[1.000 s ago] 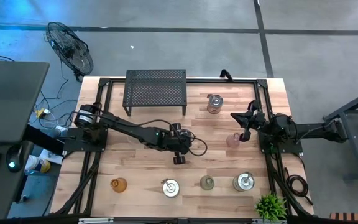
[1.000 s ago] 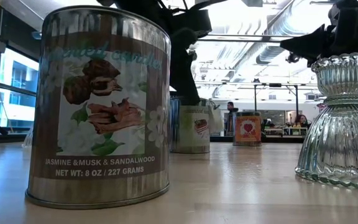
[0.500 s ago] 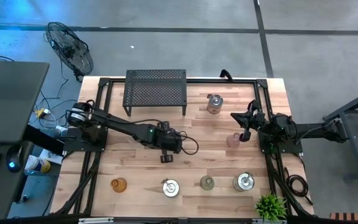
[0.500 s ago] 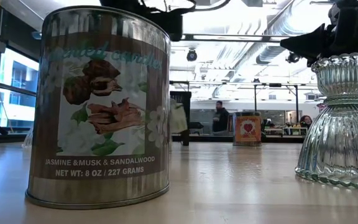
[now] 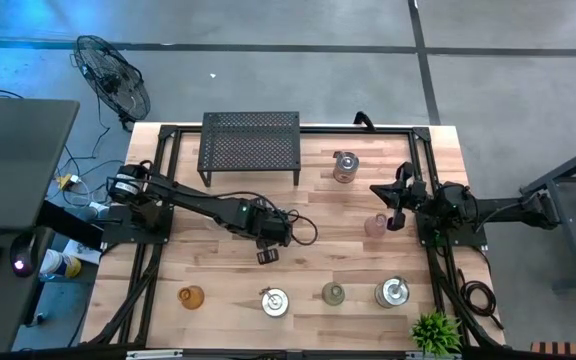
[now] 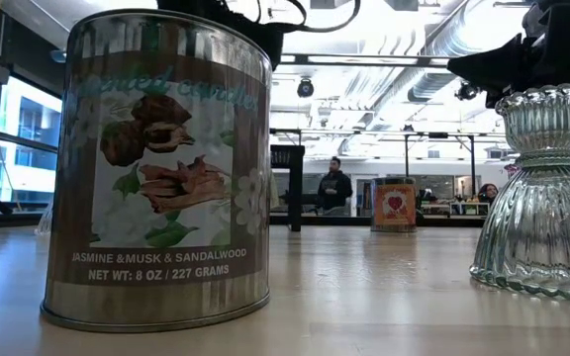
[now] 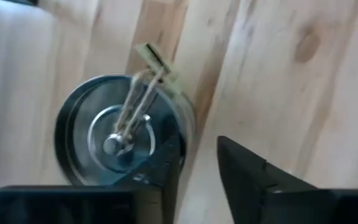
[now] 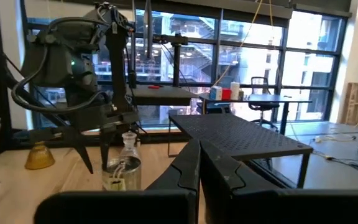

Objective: Pick & Place candle stick holders
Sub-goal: Put the top green scented candle on the shelf

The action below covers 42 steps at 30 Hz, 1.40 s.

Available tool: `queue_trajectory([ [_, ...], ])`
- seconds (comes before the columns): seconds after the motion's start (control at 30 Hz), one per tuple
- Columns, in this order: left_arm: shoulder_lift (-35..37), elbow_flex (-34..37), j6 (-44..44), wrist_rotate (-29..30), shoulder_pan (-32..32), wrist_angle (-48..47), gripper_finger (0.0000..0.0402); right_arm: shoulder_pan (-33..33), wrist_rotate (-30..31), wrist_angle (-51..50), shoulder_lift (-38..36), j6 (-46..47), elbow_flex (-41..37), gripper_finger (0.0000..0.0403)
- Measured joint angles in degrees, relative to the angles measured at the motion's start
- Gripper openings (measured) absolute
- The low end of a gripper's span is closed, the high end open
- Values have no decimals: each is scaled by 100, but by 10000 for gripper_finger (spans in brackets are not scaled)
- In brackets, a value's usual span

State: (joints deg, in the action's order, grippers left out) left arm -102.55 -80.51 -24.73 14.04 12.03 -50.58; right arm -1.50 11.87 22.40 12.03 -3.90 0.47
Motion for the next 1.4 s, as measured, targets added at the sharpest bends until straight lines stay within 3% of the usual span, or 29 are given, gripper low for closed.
queue_trajectory([
  [0.13,7,-131,-154,29,0,63,132,0,-190,-31,0,133,2,0],
  [0.43,-251,-138,-308,499,0,159,132,2,-548,-66,2,374,2,0],
  [0.57,-342,-142,-387,737,2,59,105,2,-663,-106,43,413,0,0],
  [0.8,-334,-146,-198,707,82,-83,10,2,-665,-110,183,531,2,0],
  [1.2,66,-108,-58,333,167,-678,3,2,-648,-88,223,540,0,0],
  [1.4,448,-113,-47,430,164,-1020,2,2,-649,-79,225,540,1,0],
])
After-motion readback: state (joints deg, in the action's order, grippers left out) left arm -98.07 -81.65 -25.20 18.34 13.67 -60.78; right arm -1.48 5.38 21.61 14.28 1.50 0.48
